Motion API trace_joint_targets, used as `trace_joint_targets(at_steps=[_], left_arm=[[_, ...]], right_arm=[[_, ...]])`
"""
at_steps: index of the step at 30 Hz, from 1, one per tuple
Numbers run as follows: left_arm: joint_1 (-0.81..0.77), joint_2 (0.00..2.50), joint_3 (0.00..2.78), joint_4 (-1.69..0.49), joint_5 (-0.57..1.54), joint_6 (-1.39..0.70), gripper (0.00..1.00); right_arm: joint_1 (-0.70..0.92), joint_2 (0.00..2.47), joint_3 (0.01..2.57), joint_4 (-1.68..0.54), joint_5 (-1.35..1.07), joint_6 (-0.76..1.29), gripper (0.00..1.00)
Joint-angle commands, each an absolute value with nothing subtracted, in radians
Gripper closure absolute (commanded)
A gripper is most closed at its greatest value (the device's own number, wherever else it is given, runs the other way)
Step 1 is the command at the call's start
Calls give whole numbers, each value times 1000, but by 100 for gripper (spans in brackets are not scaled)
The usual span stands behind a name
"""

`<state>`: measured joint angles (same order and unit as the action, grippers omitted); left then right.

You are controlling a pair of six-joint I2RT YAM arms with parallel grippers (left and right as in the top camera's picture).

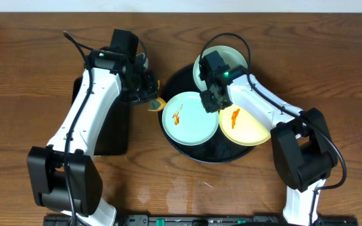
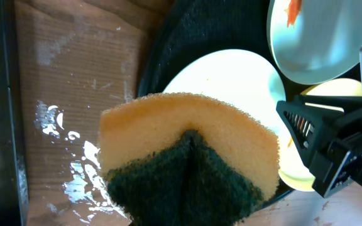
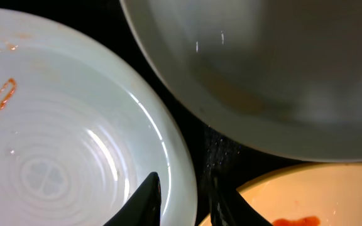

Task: Clean dirty plates on tray and stack at the side
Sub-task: 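Bring the sponge in the left gripper onto the held plate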

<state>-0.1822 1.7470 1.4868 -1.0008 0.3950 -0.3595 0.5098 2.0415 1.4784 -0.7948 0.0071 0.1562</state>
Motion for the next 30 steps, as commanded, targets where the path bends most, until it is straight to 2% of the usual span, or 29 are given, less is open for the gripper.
trace_joint_targets(at_steps=[1, 6, 12, 19, 25, 27, 30], left_arm=[[-196, 1758, 1481, -1006, 404, -373, 92], [-225, 1760, 1476, -993, 404, -392, 92], [-253, 1790, 1475, -954, 404, -434, 92], [-288, 1867, 1475, -929, 412, -499, 92], [-339, 1932, 1475, -902, 412, -529, 92], [-353, 1951, 1475, -886, 412, -529, 92], [-367, 1959, 1475, -873, 412, -529, 92]], right_arm=[[518, 2048, 1448, -775, 32, 160, 76], [515, 2048, 1408, -742, 33, 160, 76], [510, 2048, 1402, -736, 18, 160, 90], [511, 2049, 1398, -725, 18, 162, 95], [512, 2050, 1397, -715, 18, 168, 93], [513, 2050, 1397, -715, 18, 168, 88], [514, 2050, 1393, -712, 18, 168, 87]])
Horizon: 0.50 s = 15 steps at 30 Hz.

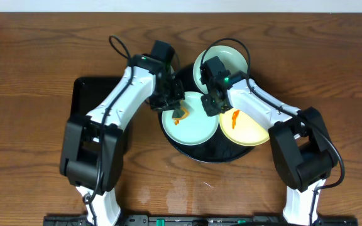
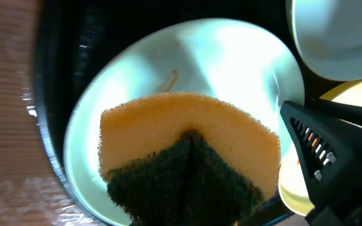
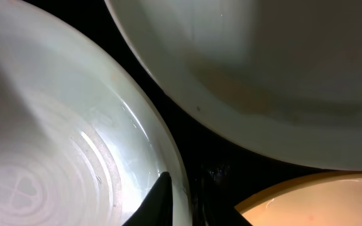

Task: Clean dirty plates on tray and stack at the side
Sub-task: 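Bring the sponge in the left gripper onto the held plate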

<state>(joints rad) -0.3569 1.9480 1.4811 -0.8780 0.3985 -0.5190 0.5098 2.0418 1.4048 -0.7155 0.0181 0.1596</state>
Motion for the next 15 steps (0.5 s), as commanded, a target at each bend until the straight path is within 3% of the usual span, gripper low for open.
trace_joint_targets(at_steps=[1, 15], left_arm=[[-371, 1959, 1475, -871, 412, -529, 92], [-377, 1961, 1475, -856, 411, -530, 92]], right_arm=[[514, 2051, 1391, -709, 18, 168, 86], [514, 2088, 1382, -685, 18, 171, 96]])
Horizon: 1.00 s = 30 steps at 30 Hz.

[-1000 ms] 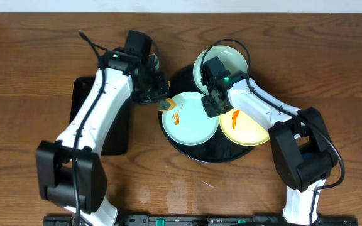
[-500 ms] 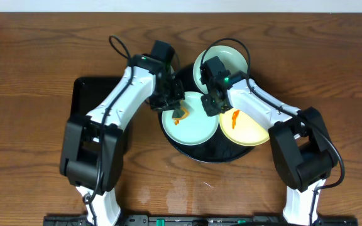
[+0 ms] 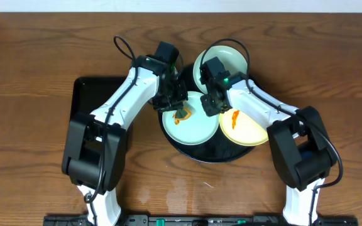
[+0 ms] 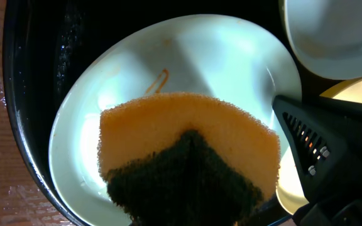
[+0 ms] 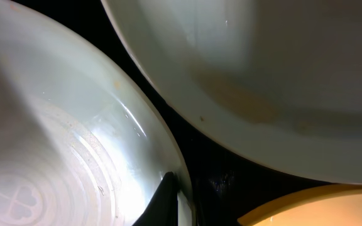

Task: Clean dirty plates on tray and stack at the side
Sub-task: 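Bring the sponge in the left gripper onto the held plate, then scrub the plate surface with the sponge using the left gripper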

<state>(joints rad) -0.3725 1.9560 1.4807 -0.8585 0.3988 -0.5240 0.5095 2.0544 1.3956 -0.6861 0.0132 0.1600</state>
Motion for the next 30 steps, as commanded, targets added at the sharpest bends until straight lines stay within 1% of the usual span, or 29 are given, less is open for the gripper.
trace_joint_targets(at_steps=[1, 5, 11, 25, 27, 30], left_arm=[[-380, 1961, 1475, -854, 411, -530, 93], [-398, 1969, 1475, -836, 407, -530, 92], [-408, 2024, 1475, -828, 409, -560, 92], [-412, 2131, 1475, -805, 419, -558, 92], [-412, 2138, 1475, -806, 377, -531, 92], [-412, 2137, 1476, -845, 212, -530, 92]], right_arm=[[514, 2088, 1382, -685, 18, 171, 97], [514, 2088, 1382, -685, 18, 171, 99], [514, 2088, 1385, -688, 18, 171, 99], [514, 2088, 1386, -692, 18, 171, 99], [514, 2088, 1386, -692, 18, 171, 99], [514, 2088, 1386, -695, 18, 171, 99]])
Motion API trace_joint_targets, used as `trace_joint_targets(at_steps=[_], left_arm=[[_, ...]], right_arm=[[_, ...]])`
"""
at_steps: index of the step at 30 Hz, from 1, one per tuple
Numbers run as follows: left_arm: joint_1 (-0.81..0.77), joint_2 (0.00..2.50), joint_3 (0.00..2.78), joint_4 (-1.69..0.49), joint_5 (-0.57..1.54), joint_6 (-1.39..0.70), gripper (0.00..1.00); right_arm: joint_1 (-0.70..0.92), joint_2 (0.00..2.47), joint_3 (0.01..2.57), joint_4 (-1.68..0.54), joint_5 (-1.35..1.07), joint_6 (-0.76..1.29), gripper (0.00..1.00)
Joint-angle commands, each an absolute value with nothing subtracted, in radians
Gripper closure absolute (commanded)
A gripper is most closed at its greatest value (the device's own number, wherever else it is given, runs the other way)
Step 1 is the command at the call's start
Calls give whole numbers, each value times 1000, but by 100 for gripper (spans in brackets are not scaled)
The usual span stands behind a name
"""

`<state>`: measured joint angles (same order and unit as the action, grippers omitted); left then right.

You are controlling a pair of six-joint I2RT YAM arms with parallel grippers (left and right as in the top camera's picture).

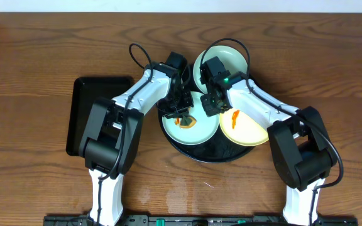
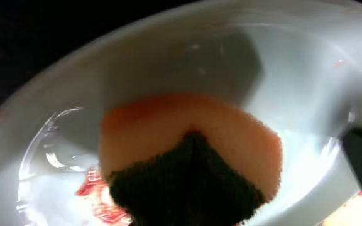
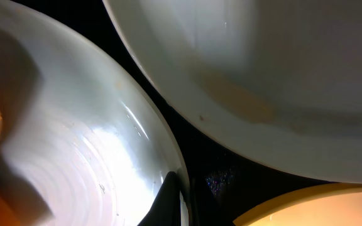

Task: Clean dirty plates on tray and stack at the side
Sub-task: 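Scrub the plate surface with the sponge using the left gripper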

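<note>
A round black tray (image 1: 201, 152) holds three plates. The pale blue plate (image 1: 197, 130) carries red sauce smears (image 2: 92, 188). My left gripper (image 1: 182, 115) is shut on an orange and dark green sponge (image 2: 190, 160), which presses on that plate. My right gripper (image 1: 212, 105) is shut on the blue plate's right rim (image 3: 178, 182), one finger (image 3: 166, 198) inside it. The yellow plate (image 1: 247, 129) with an orange smear lies at the right. A pale green plate (image 1: 228, 59) sits at the back.
A black rectangular tray (image 1: 90, 100) lies on the brown wooden table (image 1: 30, 75) to the left of the round tray. The two arms cross close together over the round tray.
The sponge in my left gripper has gone down from just above the blue plate onto its surface, beside the red smear. The right gripper stays pinched on the plate's rim.
My left gripper held the sponge left of the round tray while the right hovered with its fingers astride the blue plate's rim. Then the sponge was over the blue plate and the right fingers closed on the rim. Now the sponge presses on the plate.
</note>
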<state>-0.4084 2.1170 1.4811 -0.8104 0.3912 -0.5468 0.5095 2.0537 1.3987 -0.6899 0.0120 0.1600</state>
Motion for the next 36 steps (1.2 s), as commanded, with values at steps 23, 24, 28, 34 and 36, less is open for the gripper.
trace_joint_targets(at_steps=[23, 24, 28, 34, 36], left_arm=[[-418, 2064, 1515, -752, 367, -540, 93], [-419, 2069, 1509, -737, 375, -553, 92], [-422, 2101, 1504, -719, 374, -590, 92], [-420, 2129, 1503, -693, 342, -589, 92], [-420, 2136, 1502, -688, 304, -590, 92]], right_arm=[[514, 2088, 1386, -700, 18, 171, 99], [514, 2088, 1386, -700, 18, 171, 99], [514, 2088, 1386, -703, 18, 171, 99], [514, 2088, 1386, -704, 18, 171, 99], [514, 2088, 1386, -706, 18, 171, 99]])
